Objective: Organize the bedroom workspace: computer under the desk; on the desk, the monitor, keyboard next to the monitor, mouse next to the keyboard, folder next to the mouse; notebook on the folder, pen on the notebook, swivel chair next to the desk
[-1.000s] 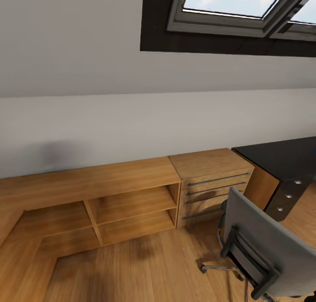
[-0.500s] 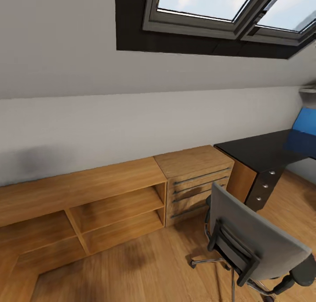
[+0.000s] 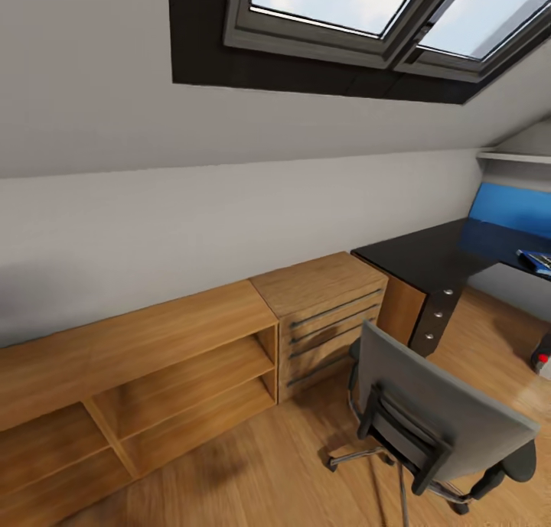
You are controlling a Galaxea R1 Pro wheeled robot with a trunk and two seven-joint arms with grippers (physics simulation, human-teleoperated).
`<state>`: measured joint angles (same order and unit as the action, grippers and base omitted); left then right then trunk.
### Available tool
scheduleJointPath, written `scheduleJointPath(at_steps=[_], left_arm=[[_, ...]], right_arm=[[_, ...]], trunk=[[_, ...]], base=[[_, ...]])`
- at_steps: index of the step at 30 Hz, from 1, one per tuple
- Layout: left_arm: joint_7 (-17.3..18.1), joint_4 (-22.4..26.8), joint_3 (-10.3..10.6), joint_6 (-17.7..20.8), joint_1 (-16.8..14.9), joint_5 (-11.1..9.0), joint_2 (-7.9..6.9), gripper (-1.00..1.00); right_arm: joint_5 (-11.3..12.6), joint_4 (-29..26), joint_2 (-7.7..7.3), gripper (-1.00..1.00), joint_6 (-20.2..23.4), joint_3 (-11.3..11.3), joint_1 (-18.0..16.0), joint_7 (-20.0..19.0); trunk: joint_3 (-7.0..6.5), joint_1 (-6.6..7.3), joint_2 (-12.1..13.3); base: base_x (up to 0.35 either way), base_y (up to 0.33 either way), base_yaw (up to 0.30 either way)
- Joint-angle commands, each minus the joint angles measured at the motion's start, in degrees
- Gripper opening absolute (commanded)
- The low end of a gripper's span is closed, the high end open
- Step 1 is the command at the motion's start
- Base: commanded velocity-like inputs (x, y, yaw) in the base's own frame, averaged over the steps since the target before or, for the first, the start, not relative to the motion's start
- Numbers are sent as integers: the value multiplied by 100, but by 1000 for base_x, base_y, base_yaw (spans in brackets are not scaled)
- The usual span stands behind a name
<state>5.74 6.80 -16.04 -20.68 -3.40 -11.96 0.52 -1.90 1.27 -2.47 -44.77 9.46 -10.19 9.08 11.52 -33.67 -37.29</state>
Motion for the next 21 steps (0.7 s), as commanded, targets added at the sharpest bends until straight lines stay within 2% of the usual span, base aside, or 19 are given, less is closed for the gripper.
scheduleJointPath(at_steps=[1, 21], left_arm=[[59, -4, -28, -7, -3, -60, 1, 100], [61, -4, -31, -6, -1, -60, 1, 100]], right_arm=[[-21, 14, 1, 100, -15, 47, -8, 57], [-21, 14, 1, 100, -15, 55, -9, 57]], trunk=[[9, -2, -7], [-6, -2, -7]], base=[[56, 84, -256], [10, 17, -256]])
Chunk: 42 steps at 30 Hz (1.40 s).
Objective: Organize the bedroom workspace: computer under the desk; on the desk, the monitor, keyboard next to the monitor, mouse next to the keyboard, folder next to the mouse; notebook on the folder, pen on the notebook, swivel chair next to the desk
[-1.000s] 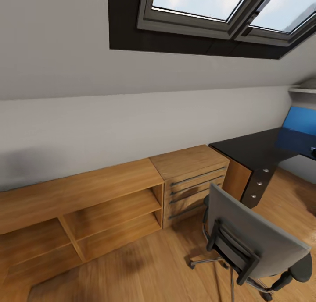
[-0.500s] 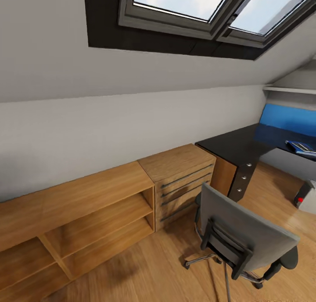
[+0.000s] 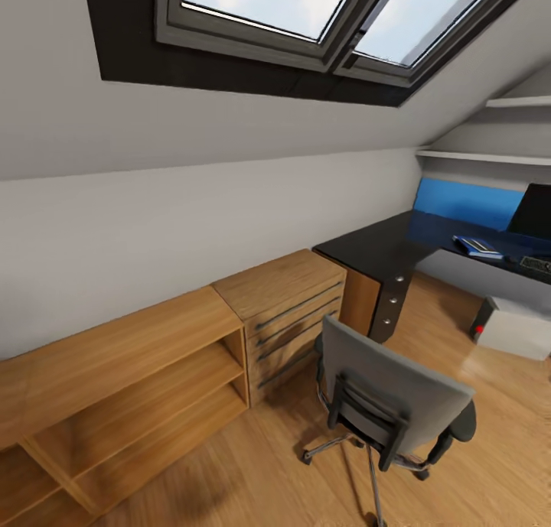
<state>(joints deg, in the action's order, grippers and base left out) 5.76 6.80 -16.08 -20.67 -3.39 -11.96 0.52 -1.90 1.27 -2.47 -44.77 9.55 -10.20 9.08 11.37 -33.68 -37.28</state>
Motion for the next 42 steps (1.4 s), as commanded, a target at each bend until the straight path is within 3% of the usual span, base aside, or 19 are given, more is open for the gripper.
scheduleJointPath(at_steps=[1, 26, 42], left_arm=[[58, -3, -27, -7, -3, -60, 1, 100], [65, -3, -27, -12, -4, -60, 1, 100], [60, -3, -25, -25, -4, -60, 8, 100]], right_arm=[[-21, 14, 1, 100, -14, 47, -8, 57], [-22, 14, 1, 100, -14, 41, -7, 58], [-21, 14, 1, 100, -14, 39, -8, 58]], trunk=[[6, -1, -7], [-53, -1, -7], [-92, -1, -7]], base=[[0, 43, -256], [0, 239, -256], [0, 36, -256]])
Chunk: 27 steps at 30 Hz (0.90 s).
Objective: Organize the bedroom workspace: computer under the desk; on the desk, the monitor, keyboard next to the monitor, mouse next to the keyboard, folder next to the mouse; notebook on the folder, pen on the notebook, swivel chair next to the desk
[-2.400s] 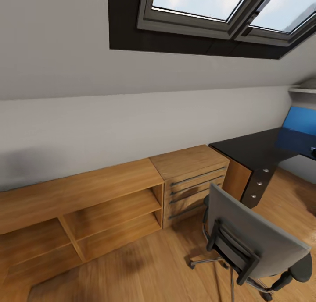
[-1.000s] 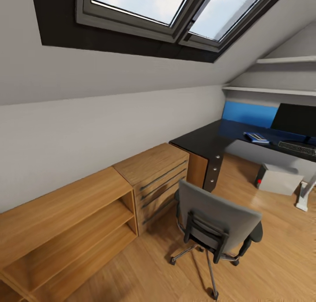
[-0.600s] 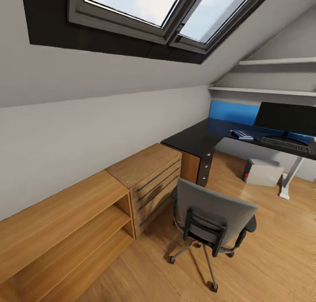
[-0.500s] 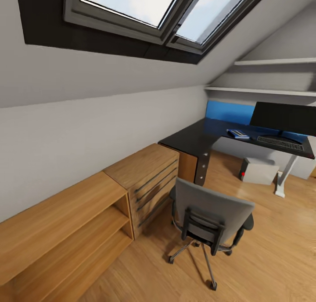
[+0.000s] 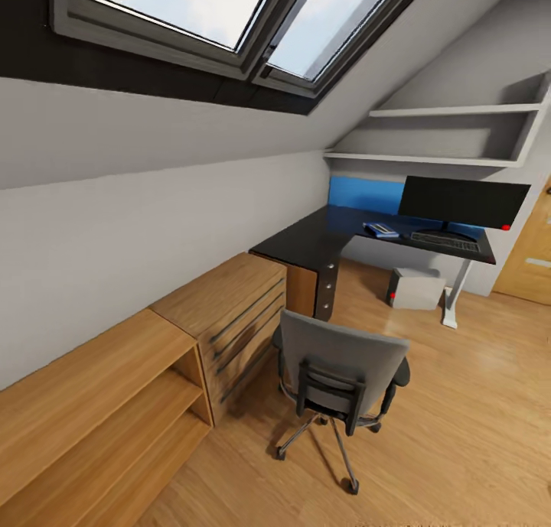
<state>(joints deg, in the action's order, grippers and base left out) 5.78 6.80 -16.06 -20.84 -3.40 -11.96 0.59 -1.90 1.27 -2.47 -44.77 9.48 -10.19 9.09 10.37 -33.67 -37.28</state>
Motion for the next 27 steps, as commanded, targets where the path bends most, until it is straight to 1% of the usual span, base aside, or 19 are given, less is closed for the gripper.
scheduleJointPath(at_steps=[1, 27], left_arm=[[60, -3, -27, -7, -3, -60, 1, 100], [64, -3, -28, -7, -3, -60, 3, 100]], right_arm=[[-21, 14, 1, 100, -14, 48, -8, 57], [-21, 14, 1, 100, -14, 51, -6, 57]], trunk=[[7, -2, -8], [-35, -2, -8]], base=[[0, 2, -256], [0, 0, -257]])
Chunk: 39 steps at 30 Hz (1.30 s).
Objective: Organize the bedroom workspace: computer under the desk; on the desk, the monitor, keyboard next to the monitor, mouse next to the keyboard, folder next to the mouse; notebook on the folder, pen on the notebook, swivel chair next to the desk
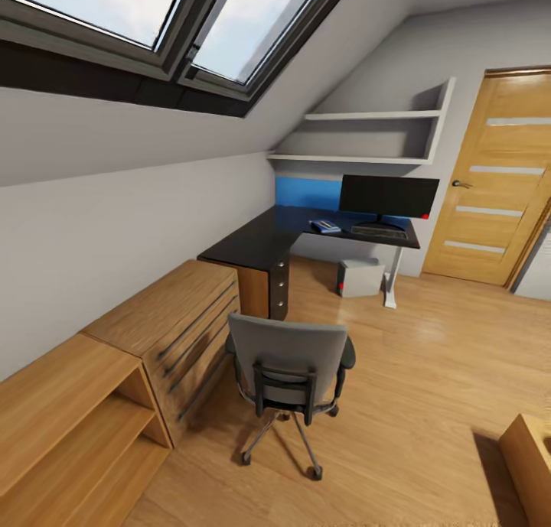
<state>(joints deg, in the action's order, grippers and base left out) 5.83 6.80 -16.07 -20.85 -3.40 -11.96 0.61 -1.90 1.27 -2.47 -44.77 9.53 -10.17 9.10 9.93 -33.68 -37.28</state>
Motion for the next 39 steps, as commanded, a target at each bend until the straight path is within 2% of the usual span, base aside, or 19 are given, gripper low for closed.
scheduleJointPath(at_steps=[1, 25, 39], left_arm=[[59, -3, -27, -7, -3, -60, 1, 100], [59, -3, -25, -7, -3, -60, 1, 100], [72, -3, -28, -7, -2, -60, 1, 100]], right_arm=[[-21, 14, 1, 100, -14, 45, -7, 57], [-21, 14, 1, 100, 202, 43, -11, 54], [-21, 13, 2, 100, 206, 42, -10, 55]], trunk=[[9, -1, -8], [78, -1, -8], [132, -1, -8]], base=[[0, 0, -265], [0, 4, -264], [0, 251, -262]])
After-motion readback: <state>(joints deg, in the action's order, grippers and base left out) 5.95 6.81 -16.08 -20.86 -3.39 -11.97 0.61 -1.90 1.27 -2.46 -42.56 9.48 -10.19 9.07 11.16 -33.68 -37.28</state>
